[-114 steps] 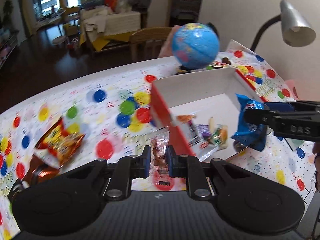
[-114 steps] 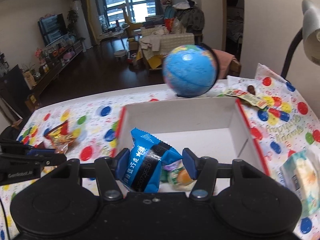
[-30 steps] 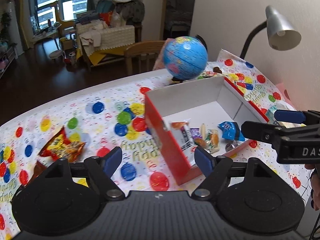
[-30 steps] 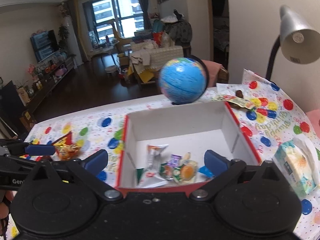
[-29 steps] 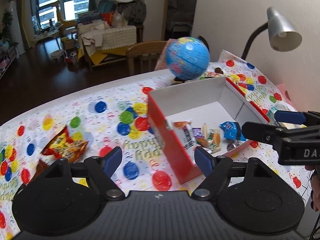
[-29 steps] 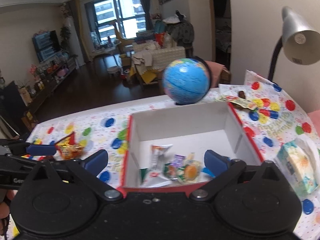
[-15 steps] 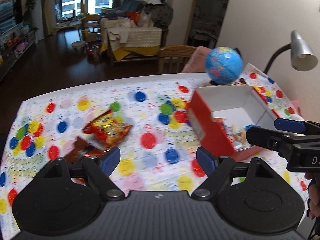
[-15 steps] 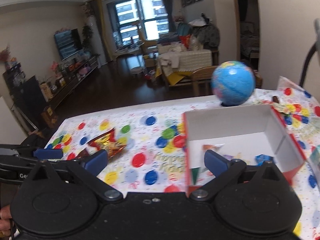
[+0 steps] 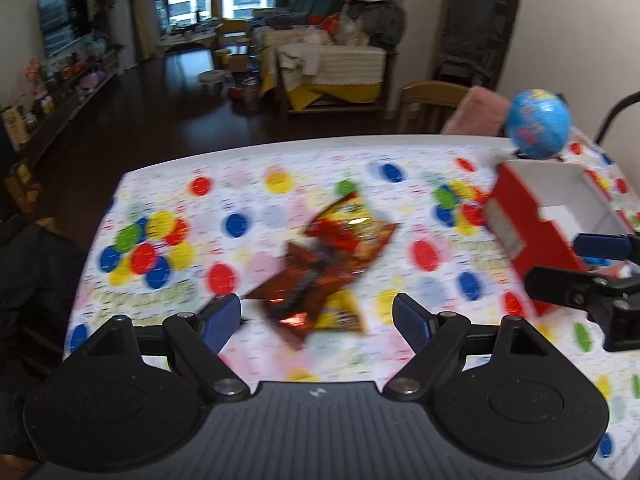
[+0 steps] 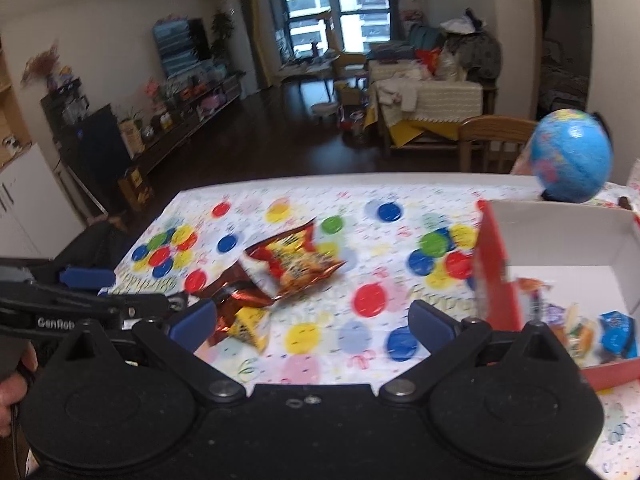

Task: Organize snacks
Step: 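Lower the left gripper onto the black packet while the right gripper approaches the yellow packet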

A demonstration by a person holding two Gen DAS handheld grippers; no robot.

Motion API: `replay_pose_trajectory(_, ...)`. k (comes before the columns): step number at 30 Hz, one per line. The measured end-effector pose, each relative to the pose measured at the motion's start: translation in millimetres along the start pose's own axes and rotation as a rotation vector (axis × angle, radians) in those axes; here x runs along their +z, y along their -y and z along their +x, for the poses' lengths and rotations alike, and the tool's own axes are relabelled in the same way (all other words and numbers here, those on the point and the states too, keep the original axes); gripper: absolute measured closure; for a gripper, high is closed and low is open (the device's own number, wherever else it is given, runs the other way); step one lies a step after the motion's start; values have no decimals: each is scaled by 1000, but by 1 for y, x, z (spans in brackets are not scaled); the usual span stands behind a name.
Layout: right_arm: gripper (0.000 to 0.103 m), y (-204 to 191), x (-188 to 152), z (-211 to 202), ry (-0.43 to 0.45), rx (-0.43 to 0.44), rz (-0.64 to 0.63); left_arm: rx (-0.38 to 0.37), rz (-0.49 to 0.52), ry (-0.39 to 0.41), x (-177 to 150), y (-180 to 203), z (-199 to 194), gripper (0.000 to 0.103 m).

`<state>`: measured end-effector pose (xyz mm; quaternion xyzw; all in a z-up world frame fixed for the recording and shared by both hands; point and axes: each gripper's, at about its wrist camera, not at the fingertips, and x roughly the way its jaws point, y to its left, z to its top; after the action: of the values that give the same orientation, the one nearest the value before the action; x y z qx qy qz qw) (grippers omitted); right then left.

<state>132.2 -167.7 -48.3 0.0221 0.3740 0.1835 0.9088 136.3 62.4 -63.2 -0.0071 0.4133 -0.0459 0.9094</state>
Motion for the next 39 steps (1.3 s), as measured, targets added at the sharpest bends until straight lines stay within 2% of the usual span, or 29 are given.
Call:
replay_pose_trajectory(9, 4, -41, -13, 56, -89, 1, -51, 20, -22, -62, -11, -55, 34, 20)
replay_pose_trajectory(12, 12, -46, -18, 77, -129, -3, -52, 26, -26, -80, -14, -67, 47, 20)
replay_pose_trajectory(17, 17, -48, -24, 107, -187, -10, -44, 28, -24, -118, -17, -84, 71, 20)
replay_pose_trajectory(23, 23, -53, -27, 136, -232, -12, -82, 22, -11, -171, -19, -96, 100, 20)
replay_pose_trajectory(34, 32, -59, -23, 171, -266, 17, -112, -20, -3, -243, -18, -107, 137, 21)
replay_pose_trajectory(39, 47, -57, -23, 179, -283, 43, -109, -20, -3, -251, -18, -107, 142, 28)
